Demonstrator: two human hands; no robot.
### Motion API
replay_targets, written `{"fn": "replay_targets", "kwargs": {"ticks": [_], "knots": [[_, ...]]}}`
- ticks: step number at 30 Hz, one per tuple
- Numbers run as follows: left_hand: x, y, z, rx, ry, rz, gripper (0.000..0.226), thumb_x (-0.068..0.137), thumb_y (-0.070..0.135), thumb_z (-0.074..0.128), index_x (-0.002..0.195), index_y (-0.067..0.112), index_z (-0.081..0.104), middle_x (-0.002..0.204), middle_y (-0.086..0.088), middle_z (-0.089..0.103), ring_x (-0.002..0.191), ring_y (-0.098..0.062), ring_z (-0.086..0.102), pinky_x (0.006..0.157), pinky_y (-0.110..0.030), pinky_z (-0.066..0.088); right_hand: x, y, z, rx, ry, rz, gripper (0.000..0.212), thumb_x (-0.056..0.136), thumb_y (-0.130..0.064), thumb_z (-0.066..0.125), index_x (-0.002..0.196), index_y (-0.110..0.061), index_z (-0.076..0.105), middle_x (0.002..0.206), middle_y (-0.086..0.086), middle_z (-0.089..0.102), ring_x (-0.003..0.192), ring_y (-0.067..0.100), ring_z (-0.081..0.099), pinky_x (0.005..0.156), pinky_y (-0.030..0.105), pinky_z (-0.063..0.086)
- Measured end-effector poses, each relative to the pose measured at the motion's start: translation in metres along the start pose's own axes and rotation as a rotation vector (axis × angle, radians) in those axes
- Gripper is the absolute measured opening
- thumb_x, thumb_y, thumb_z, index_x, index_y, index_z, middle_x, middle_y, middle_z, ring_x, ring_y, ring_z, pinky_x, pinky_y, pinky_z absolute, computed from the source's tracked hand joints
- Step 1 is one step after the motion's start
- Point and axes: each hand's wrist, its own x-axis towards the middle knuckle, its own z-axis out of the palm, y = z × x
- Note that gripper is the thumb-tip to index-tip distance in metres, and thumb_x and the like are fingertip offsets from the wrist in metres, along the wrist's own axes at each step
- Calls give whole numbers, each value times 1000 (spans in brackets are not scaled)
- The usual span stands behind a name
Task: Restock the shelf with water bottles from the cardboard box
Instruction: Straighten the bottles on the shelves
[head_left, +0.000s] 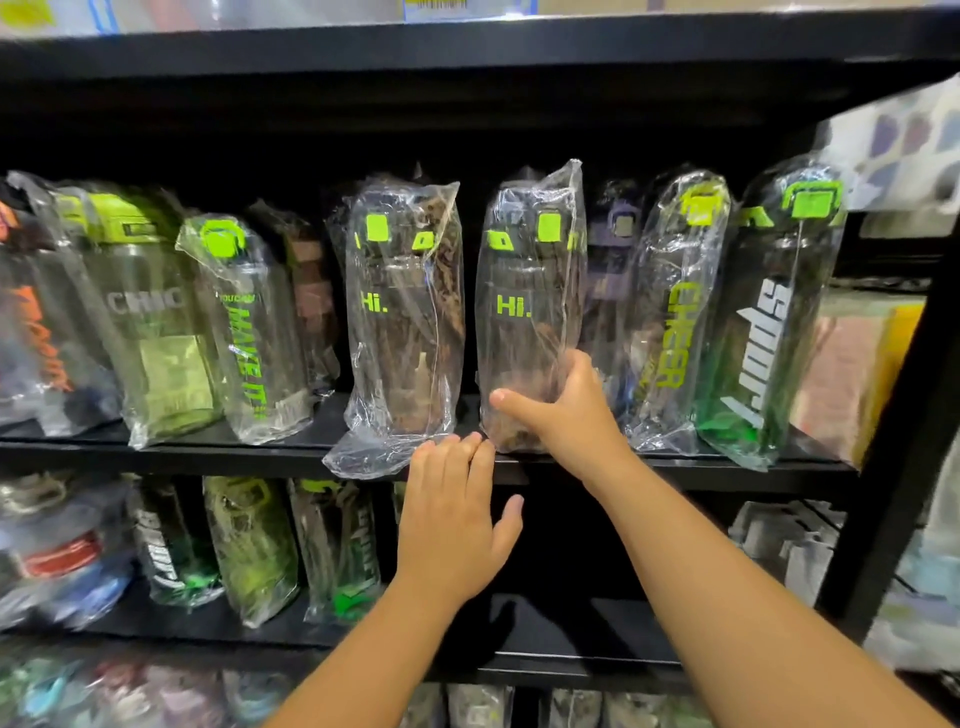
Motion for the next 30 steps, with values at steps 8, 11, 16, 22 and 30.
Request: {"fn": "replay_targets", "kwargs": {"ticks": [8, 11, 16, 22, 30], "knots": [[2, 5, 2, -50, 7, -71, 60, 88, 44, 56, 129, -1, 59, 128, -15, 59, 121, -38, 54, 113, -55, 33, -4, -2, 0, 54, 14, 36, 63, 77, -28, 87, 125, -25, 47, 109, -13, 62, 87, -8, 63, 67, 10, 46], [0, -3, 2, -45, 3, -21, 64, 87, 44, 54, 132, -1, 57, 130, -15, 59, 123, -36, 53, 113, -51, 32, -2, -3, 8, 3, 54, 54, 64, 72, -35, 90, 120, -23, 50, 102, -12, 63, 81, -7, 63, 63, 10, 44], [-2, -9, 5, -98, 35, 2, 62, 88, 44, 53, 130, -2, 59, 129, -16, 60, 122, -38, 56, 111, -52, 34, -5, -7, 11, -81, 80, 27, 55, 72, -36, 90, 110, -24, 51, 99, -12, 62, 77, -13, 61, 62, 8, 43], [-1, -10, 0, -131, -7, 13, 60, 89, 44, 52, 127, -1, 60, 129, -16, 60, 120, -38, 55, 110, -53, 35, -10, -7, 14, -151, 161, 18, 57, 68, -45, 89, 106, -26, 51, 110, -3, 59, 97, 10, 61, 75, 26, 47], [0, -15, -8, -107, -126, 65, 65, 87, 45, 51, 131, -2, 56, 133, -20, 58, 123, -41, 53, 110, -55, 35, -9, -13, 20, -181, 165, 58, 71, 67, -48, 90, 120, -28, 48, 114, -7, 61, 99, 5, 63, 74, 19, 46]]}}
